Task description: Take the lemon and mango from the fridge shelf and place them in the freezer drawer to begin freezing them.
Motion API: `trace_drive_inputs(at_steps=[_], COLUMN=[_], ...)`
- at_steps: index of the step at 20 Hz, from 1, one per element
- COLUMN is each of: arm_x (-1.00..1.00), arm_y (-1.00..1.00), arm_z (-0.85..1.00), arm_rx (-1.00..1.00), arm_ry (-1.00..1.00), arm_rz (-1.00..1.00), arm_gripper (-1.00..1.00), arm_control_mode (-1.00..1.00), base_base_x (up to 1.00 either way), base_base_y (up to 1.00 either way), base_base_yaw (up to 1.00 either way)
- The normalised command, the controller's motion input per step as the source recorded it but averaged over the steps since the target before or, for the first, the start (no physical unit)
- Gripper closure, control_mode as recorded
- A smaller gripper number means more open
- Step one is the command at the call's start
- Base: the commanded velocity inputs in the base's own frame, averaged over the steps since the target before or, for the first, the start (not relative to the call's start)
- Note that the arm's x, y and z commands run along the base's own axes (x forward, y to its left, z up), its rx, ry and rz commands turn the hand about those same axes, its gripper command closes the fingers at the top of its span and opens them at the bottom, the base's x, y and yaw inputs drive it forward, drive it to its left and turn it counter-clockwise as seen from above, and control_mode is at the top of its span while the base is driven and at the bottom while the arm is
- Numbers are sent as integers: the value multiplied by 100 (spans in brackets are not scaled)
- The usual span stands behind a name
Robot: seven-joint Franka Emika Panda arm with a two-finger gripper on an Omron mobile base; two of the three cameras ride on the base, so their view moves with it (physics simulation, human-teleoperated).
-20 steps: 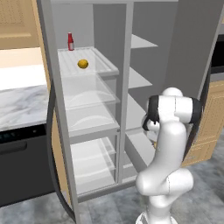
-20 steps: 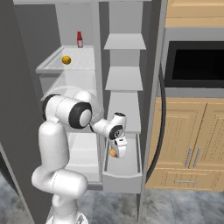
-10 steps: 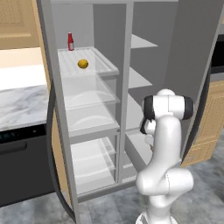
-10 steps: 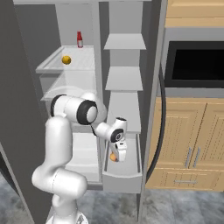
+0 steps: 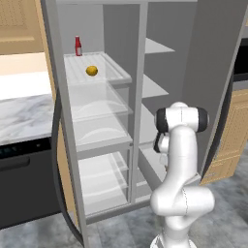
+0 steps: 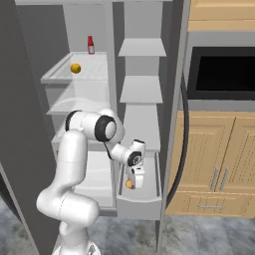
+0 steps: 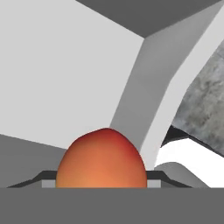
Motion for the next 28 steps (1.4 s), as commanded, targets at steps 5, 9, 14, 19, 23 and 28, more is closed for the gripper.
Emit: trace_drive_inputs(at_steps=[5,9,14,19,23,28], arm_x=[0,0,0,-2,-11,-21], arm_y=[0,0,0,0,0,0], arm_z=[-24,-28,-24,-17,-20,-25], arm_rx=[1,3,4,6,6,5], arm_ry=[0,0,0,0,0,0], arm_rz=[-1,-1,0,0,0,0], arm_gripper=[100,100,100,100,100,100], arm_control_mode=[-100,-100,-100,-100,-100,-100], base_base_x=[0,0,0,0,0,0], base_base_y=[0,0,0,0,0,0], base_base_yaw=[0,0,0,0,0,0])
